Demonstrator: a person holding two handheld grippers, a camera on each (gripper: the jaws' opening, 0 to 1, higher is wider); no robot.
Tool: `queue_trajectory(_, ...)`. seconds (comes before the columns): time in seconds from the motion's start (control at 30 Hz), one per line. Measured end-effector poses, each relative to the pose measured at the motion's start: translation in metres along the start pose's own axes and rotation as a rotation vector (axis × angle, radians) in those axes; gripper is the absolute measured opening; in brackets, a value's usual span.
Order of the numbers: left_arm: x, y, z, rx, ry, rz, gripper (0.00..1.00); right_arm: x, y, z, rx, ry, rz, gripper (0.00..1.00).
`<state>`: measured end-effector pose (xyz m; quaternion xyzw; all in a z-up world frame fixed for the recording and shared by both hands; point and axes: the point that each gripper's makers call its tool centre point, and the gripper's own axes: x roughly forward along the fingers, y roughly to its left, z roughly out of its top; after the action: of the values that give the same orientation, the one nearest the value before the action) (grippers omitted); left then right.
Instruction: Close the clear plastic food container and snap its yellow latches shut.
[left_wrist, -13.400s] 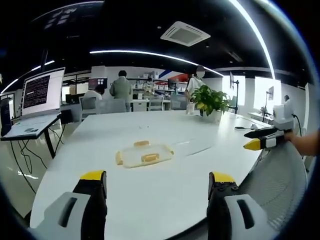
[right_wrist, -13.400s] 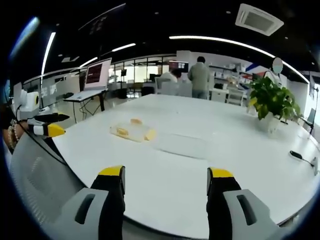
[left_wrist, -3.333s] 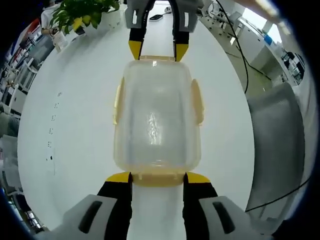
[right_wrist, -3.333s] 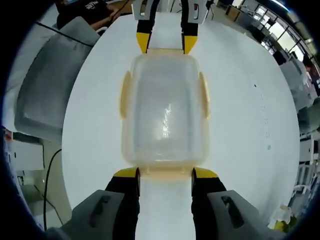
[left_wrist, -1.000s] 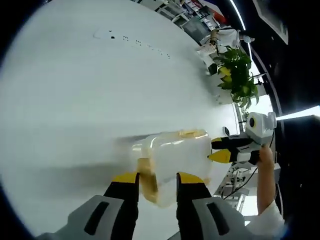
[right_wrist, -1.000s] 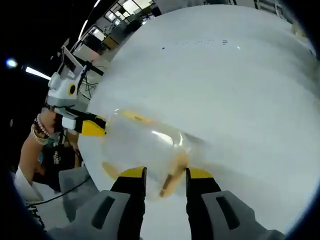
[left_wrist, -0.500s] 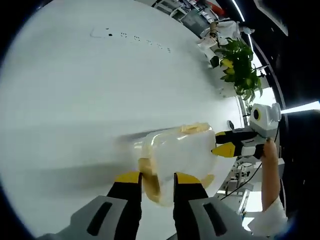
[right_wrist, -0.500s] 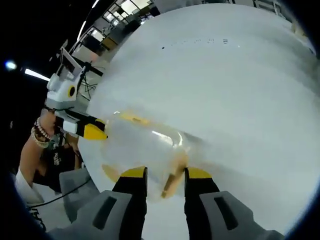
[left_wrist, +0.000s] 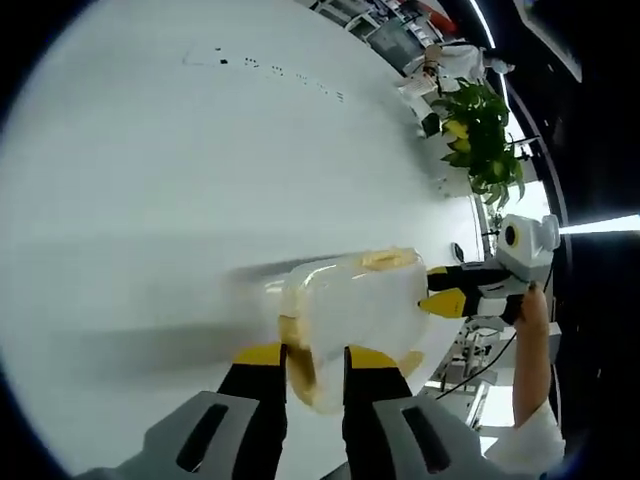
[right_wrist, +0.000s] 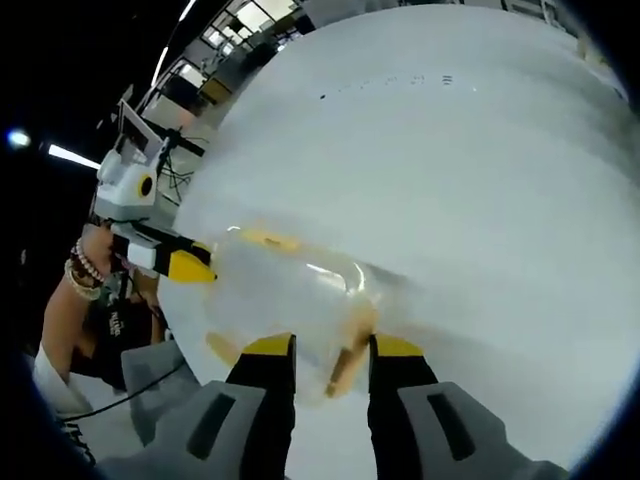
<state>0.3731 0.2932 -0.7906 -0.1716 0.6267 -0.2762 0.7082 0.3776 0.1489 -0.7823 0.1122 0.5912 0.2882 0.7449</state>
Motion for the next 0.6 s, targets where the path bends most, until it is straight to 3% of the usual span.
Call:
queue_trajectory(0.27, 0.01, -0.009, -0.003, -0.005, -0.009, 0.004, 0.14, 0.001, -0.001, 0.001, 0.021, 0.0, -0.007, 0.21)
queue_trajectory(0.3, 0.012, -0.01, -0.003, -0.012, -0.016, -0.001, 0.14, 0.003, 0.001, 0.0, 0.049, 0.005, 0.022, 0.2)
queue_trajectory(0.33, 0.012, -0.011, -0.004, -0.033, -0.021, -0.005, 0.14, 0.006, -0.002, -0.004, 0.131, 0.001, 0.023, 0.2)
queue_trajectory(0.53, 0.009, -0.013, -0.006, 0.003, -0.023, 0.001, 0.15, 0.011, 0.003, -0.004, 0.075, -0.012, 0.013, 0.21)
queue_trajectory(0.6, 0.008, -0.012, -0.005, 0.066, -0.034, -0.003, 0.17, 0.012, 0.003, -0.002, 0.052, -0.01, 0.017, 0.22)
